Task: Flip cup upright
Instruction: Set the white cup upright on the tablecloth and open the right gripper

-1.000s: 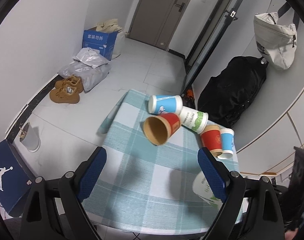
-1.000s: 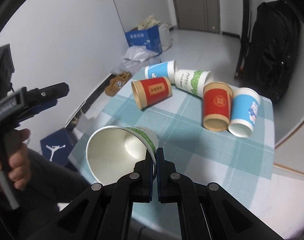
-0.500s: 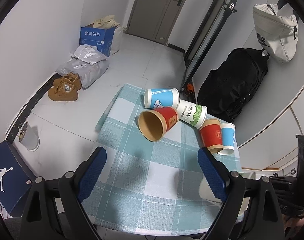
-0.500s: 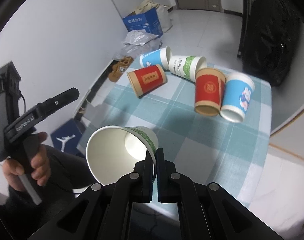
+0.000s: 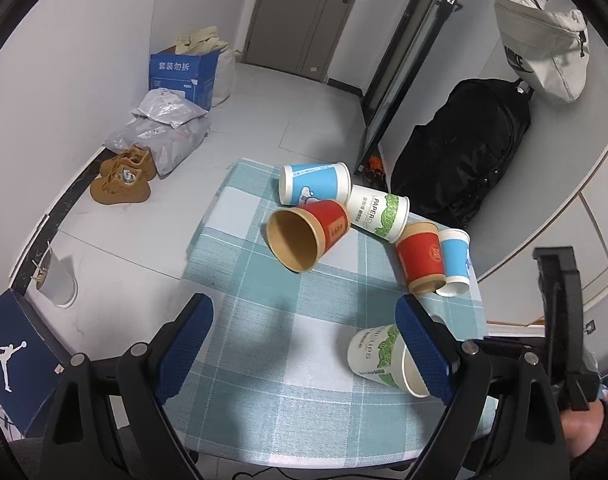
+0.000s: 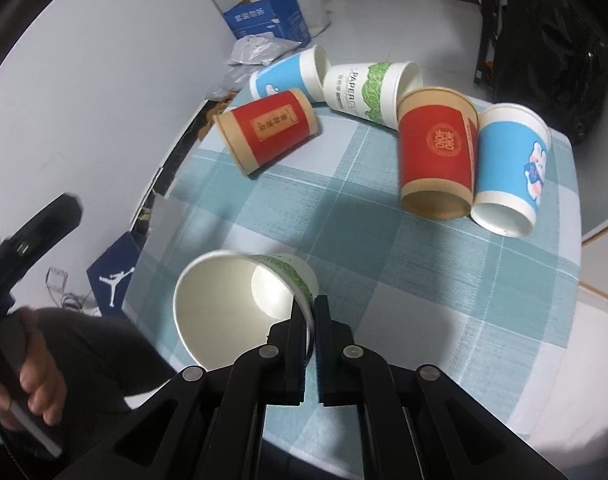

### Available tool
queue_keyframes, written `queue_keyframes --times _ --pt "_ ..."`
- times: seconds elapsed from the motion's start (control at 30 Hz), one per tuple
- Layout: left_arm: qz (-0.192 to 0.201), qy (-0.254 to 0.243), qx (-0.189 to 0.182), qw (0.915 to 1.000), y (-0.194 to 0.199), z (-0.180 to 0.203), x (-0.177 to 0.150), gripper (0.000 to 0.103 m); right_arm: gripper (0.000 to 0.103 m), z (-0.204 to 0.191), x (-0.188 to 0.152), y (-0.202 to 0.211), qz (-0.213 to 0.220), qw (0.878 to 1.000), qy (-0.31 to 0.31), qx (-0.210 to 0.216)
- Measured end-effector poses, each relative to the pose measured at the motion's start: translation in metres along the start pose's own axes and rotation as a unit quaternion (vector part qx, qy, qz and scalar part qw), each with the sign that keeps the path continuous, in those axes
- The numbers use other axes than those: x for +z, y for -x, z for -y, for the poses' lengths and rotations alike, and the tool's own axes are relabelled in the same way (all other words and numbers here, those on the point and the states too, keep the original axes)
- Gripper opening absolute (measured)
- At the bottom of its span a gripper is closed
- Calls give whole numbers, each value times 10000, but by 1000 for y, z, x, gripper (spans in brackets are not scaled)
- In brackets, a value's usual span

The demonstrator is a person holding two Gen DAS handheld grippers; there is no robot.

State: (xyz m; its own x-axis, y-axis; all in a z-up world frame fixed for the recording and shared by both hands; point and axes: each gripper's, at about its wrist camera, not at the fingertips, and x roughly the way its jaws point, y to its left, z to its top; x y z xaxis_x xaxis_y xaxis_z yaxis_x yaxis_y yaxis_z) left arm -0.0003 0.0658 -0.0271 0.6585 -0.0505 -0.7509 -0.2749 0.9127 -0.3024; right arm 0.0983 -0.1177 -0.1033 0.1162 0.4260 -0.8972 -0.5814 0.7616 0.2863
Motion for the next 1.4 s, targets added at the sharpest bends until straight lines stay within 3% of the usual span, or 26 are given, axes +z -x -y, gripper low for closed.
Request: queue_keyframes --times 0.13,0.3,0.37,0.53,0.7,0.87,0.97,1.07,1.4 --pt "-76 -8 -39 10000 -4 3 -1 90 6 7 4 -3 200 9995 -243 33" --pt "-72 -8 -134 9999 -5 6 -1 90 21 15 7 -3 414 9982 -428 55" --pt "-64 -27 -230 9997 -5 9 -2 90 37 17 7 3 592 9977 -339 -59" --pt "171 -76 -365 9992 2 17 -1 90 45 22 3 31 1227 9918 -335 -109" --pt "397 -249 -427 9980 9 28 -2 90 61 17 -17 70 2136 9764 -159 -257" --pt "515 -400 -347 9973 13 36 -5 90 72 -2 -36 98 2787 9567 530 -648" --pt "573 -452 -356 9967 16 41 -7 90 80 -4 -47 114 3214 9433 585 -581" --pt "639 -610 -321 9956 16 51 -11 90 81 -2 -54 114 3366 9383 510 -609" --pt "743 -871 -163 9933 17 67 -19 90 81 11 -73 102 3315 9411 134 -650"
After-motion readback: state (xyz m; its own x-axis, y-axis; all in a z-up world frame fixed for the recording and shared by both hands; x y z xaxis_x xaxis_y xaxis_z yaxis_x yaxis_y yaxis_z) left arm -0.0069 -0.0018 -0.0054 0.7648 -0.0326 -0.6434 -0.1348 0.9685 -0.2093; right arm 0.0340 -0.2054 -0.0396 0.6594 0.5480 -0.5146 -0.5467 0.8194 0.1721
